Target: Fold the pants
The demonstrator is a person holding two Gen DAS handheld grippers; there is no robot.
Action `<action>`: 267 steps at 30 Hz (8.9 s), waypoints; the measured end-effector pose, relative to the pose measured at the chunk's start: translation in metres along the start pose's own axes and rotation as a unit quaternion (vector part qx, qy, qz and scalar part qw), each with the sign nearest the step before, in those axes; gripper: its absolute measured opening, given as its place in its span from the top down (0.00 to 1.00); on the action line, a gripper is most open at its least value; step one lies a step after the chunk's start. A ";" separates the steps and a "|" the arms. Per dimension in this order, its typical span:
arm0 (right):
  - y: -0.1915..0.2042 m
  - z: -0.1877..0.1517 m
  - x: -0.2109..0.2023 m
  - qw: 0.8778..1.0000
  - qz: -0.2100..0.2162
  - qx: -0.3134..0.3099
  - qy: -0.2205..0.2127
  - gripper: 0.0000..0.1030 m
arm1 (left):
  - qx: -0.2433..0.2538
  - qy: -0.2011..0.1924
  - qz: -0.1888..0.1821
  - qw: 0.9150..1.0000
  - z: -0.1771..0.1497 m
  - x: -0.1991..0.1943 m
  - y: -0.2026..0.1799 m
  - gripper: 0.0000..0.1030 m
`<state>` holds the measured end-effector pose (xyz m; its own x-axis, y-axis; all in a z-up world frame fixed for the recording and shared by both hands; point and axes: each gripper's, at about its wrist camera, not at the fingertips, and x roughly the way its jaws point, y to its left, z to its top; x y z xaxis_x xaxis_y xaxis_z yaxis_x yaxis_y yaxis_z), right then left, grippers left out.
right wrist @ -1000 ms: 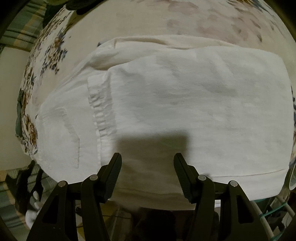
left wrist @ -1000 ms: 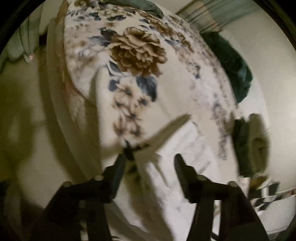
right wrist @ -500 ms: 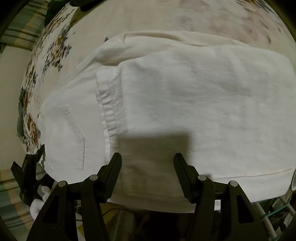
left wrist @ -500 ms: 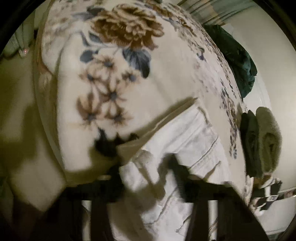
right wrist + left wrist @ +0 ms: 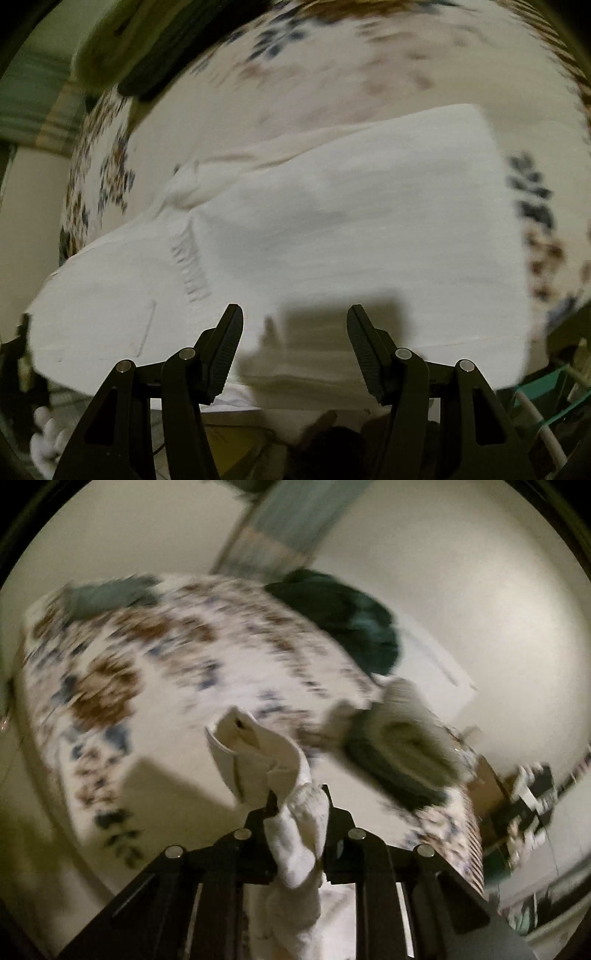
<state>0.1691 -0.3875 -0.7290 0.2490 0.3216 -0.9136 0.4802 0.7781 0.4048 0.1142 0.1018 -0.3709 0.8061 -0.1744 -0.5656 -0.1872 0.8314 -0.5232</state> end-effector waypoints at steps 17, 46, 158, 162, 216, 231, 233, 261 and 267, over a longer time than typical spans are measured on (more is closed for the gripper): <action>-0.256 -0.009 -0.124 0.981 -0.062 0.163 -0.083 0.40 | 0.245 0.221 -0.144 0.933 -0.244 0.072 -0.251 0.86; -0.162 0.087 -0.027 0.993 0.106 0.054 -0.010 0.86 | 0.166 0.318 0.063 0.931 -0.117 0.180 -0.100 0.08; -0.098 0.037 -0.086 0.954 0.242 0.148 -0.093 0.72 | 0.100 0.335 -0.081 0.933 -0.115 0.077 -0.145 0.80; -0.067 0.057 -0.127 0.954 0.250 0.125 -0.109 0.72 | 0.102 0.316 -0.088 0.939 -0.069 0.064 -0.175 0.80; 0.257 0.369 -0.126 0.977 -0.100 -0.074 -0.172 0.01 | 0.266 0.228 0.056 0.935 0.199 0.286 -0.234 0.12; 0.307 0.268 -0.272 0.941 -0.156 -0.138 -0.267 0.01 | 0.291 0.151 0.081 0.941 0.207 0.139 -0.277 0.12; 0.311 0.251 -0.291 0.937 -0.152 -0.146 -0.278 0.01 | 0.292 0.136 0.083 0.943 0.209 0.116 -0.281 0.12; 0.329 -0.015 -0.556 0.890 -0.093 -0.219 -0.388 0.01 | 0.280 0.035 0.075 0.957 0.193 -0.144 -0.308 0.12; 0.336 -0.028 -0.571 0.887 -0.095 -0.220 -0.394 0.00 | 0.287 0.037 0.063 0.955 0.193 -0.154 -0.305 0.00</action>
<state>0.1647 -0.2941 -0.0722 0.7931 -0.1791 -0.5822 0.2437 0.9693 0.0338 0.1554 -0.0227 -0.0012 0.7519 -0.0725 -0.6553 0.0751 0.9969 -0.0242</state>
